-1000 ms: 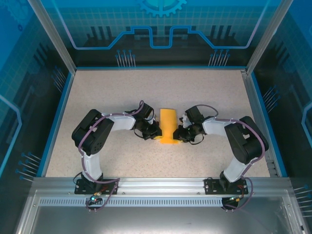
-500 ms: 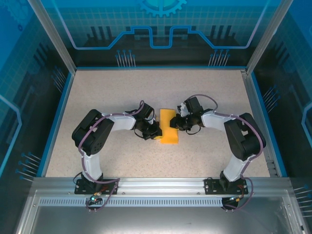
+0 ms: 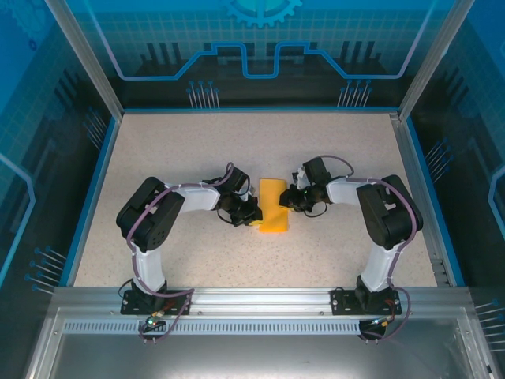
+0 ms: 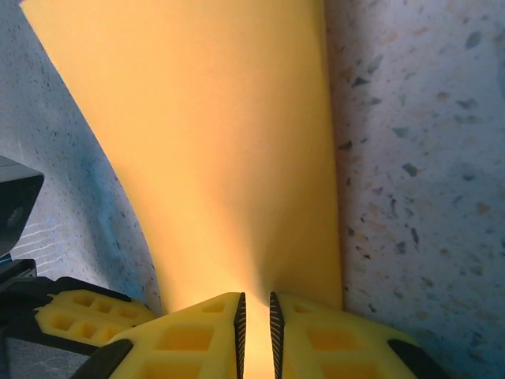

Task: Fold a paper plane with a square sheet of paper (pick it up from the middle)
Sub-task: Fold the square sheet of paper in half at the center of the table.

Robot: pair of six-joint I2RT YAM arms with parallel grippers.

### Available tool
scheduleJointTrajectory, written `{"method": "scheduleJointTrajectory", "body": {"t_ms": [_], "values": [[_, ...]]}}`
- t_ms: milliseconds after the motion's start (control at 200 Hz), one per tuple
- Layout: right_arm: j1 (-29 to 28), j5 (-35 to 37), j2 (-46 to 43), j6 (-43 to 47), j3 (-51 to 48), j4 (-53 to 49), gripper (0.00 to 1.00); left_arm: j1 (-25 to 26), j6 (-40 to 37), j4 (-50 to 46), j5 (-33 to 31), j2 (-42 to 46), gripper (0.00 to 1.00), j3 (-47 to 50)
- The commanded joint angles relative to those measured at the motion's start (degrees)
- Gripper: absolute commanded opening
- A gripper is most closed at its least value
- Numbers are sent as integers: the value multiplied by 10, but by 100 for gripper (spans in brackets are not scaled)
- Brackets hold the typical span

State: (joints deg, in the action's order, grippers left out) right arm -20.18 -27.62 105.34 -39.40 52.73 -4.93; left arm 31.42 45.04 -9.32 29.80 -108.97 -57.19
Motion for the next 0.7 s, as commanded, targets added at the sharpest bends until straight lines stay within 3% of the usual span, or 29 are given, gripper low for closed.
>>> {"method": "scheduleJointTrajectory", "body": {"t_ms": [0, 390, 695], "values": [[3, -6, -31, 5, 12, 1, 19, 14, 2, -74, -61, -32, 0, 22], [-29, -10, -53, -11, -65, -4, 19, 14, 4, -75, -62, -32, 0, 18], [-24, 12, -55, 28, -56, -40, 18, 14, 5, -72, -63, -33, 0, 23]]}}
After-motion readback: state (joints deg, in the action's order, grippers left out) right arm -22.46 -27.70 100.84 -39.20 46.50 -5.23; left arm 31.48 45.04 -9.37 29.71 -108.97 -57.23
